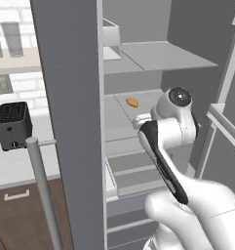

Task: Take the strawberry from the fridge and place it on top of the pancake, located on the dining counter.

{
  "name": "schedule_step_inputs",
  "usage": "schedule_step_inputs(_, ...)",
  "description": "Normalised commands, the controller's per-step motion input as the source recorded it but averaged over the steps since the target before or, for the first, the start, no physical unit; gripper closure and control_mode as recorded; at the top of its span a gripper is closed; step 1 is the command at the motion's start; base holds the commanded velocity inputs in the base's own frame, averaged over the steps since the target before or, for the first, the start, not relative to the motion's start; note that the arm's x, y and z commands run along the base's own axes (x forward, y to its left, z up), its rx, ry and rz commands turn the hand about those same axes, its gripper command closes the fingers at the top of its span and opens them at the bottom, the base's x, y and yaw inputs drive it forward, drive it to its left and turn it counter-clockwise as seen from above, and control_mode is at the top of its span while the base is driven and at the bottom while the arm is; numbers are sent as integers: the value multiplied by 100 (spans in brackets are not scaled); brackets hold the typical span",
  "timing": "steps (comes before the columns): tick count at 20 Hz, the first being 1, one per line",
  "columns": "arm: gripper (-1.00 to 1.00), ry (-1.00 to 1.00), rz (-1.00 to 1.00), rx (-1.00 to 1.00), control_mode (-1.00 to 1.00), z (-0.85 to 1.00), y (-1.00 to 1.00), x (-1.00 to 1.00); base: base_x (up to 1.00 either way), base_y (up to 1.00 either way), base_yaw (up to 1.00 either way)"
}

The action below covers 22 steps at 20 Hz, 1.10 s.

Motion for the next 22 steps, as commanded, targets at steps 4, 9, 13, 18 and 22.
schedule_step_inputs(4, 100, 0, 2, 1, -100, 3, -34, -39, 0, 0, 0)
schedule_step_inputs(9, 100, 0, 1, 1, -100, 38, -3, -32, 0, 0, 0)
schedule_step_inputs(13, 100, -1, 0, 3, -100, 78, 3, -37, 0, 0, 0)
schedule_step_inputs(18, 100, 0, 0, 6, -100, 54, 0, -67, 0, 0, 0)
schedule_step_inputs(22, 100, -1, 0, 7, -100, 43, 0, -66, 0, 0, 0)
